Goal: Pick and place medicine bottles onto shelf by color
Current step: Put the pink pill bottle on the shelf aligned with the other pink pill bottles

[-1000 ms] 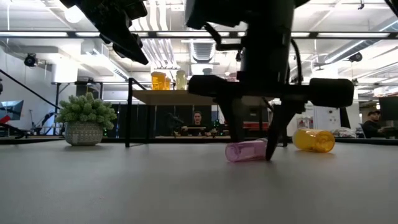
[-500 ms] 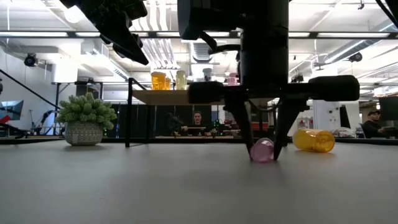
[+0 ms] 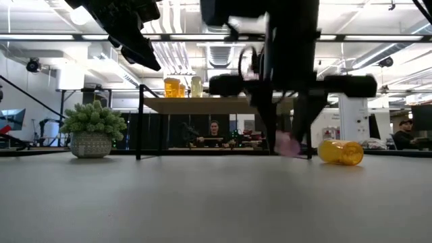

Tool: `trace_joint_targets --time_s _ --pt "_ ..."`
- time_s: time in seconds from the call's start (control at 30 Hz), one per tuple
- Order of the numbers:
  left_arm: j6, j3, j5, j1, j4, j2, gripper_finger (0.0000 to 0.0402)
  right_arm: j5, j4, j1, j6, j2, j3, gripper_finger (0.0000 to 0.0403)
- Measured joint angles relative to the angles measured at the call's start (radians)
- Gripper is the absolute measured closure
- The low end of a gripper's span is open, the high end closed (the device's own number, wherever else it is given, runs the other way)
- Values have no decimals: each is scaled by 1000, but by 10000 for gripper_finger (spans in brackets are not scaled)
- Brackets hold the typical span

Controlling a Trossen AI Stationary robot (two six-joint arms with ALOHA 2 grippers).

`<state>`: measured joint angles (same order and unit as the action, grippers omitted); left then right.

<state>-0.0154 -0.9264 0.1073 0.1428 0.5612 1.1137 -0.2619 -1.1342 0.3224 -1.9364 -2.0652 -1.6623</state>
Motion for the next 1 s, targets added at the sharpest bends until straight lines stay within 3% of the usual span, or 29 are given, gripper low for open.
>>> trace_joint_targets --time_s 0.27,0.53,0.83,1.0 --pt "46 0 -3 0 -4 0 212 -112 -84 -1 206 146 9 299" --pt "140 -2 -9 0 -42 0 212 -289 -96 -9 307 363 129 300" --pt "221 -3 -10 0 -157 0 212 -747 -63 -9 348 616 315 300" --pt "222 -3 -10 0 -245 0 212 -942 103 -9 575 707 432 300"
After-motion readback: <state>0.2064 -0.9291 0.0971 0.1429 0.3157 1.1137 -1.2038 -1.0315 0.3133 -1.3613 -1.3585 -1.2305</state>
